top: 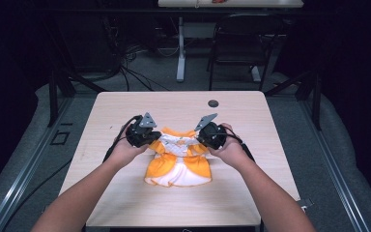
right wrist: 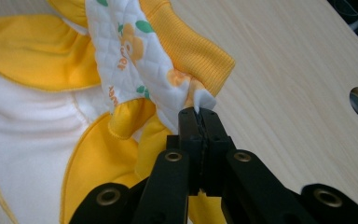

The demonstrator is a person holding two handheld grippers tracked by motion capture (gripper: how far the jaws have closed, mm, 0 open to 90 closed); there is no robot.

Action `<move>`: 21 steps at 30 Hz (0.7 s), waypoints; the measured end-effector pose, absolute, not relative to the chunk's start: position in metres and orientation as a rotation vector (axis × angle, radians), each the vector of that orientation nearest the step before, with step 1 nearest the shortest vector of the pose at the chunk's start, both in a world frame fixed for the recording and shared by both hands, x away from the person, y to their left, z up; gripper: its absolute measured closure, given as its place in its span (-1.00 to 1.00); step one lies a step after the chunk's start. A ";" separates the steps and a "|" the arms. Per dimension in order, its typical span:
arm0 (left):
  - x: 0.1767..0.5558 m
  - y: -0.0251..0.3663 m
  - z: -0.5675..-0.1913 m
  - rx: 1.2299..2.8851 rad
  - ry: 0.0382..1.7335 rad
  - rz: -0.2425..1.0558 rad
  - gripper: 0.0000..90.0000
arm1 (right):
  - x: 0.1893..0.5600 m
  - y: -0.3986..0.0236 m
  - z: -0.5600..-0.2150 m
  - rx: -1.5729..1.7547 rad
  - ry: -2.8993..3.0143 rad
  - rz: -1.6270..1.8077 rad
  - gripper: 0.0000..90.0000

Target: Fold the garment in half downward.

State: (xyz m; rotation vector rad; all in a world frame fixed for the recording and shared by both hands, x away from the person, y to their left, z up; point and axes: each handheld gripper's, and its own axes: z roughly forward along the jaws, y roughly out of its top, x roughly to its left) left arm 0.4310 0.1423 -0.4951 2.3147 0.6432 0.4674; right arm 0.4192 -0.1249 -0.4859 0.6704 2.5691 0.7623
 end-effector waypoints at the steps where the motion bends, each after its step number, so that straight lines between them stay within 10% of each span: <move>1: 0.430 0.142 -0.499 2.324 0.645 0.460 0.95 | 0.418 -0.124 -0.488 0.662 2.572 0.754 0.98; 21: 0.404 0.146 -0.527 2.323 0.615 0.388 0.93 | 0.393 -0.124 -0.510 0.667 2.633 0.782 0.98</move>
